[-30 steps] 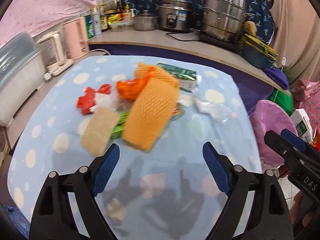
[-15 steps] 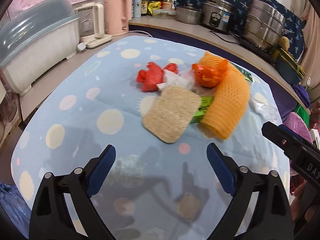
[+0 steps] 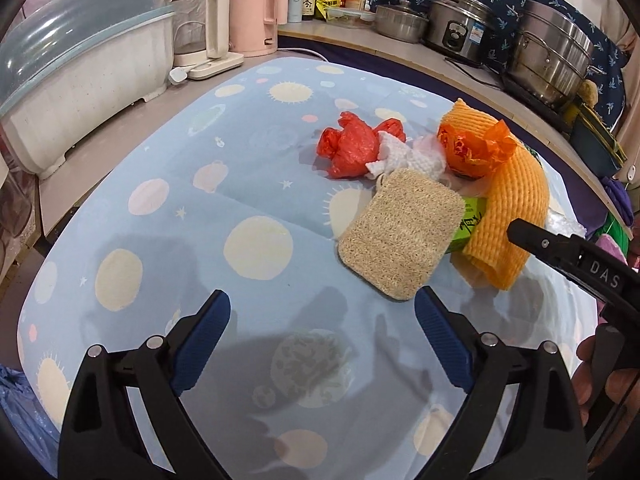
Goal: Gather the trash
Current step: 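Grasp the loofah pad with the left tool while the right tool grasps the orange foam net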
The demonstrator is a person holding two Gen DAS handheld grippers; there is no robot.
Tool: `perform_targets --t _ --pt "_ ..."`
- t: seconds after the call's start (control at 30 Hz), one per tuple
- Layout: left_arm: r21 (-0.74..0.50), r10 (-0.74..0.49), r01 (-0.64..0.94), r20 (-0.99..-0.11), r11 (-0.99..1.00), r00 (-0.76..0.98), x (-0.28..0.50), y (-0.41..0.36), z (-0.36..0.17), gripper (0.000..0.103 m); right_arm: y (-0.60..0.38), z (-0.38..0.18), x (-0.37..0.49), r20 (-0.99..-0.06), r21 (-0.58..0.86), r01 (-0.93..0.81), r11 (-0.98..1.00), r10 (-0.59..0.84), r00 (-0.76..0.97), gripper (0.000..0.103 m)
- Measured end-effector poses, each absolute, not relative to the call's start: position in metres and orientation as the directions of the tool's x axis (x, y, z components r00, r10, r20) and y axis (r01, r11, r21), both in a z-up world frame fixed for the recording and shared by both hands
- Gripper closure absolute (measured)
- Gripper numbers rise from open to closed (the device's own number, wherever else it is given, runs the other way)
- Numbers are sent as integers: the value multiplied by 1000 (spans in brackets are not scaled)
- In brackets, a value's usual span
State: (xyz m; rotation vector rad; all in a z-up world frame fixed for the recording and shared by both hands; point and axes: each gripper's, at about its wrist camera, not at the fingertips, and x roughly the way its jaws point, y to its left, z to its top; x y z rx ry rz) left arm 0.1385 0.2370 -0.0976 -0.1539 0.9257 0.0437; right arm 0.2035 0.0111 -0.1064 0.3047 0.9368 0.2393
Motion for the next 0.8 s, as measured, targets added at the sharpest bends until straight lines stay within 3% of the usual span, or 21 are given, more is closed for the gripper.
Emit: perform_targets --t 0.07,0.23,0.6,0.8 --pt "-121 -36 -101 -798 988 602 141 239 -99 13 13 -110 205 -756 363 -77 929 342 559 63" --pt "-130 -58 -77 -796 988 602 152 238 -103 10 11 -110 198 -758 355 -90 930 343 555 90" --pt "-144 -143 45 -796 989 589 172 210 -118 9 -12 -82 168 -744 292 -76 953 276 609 93" --pt "-69 -97 69 -793 995 601 181 190 -128 10 -22 -78 164 -742 305 -60 950 276 611 93"
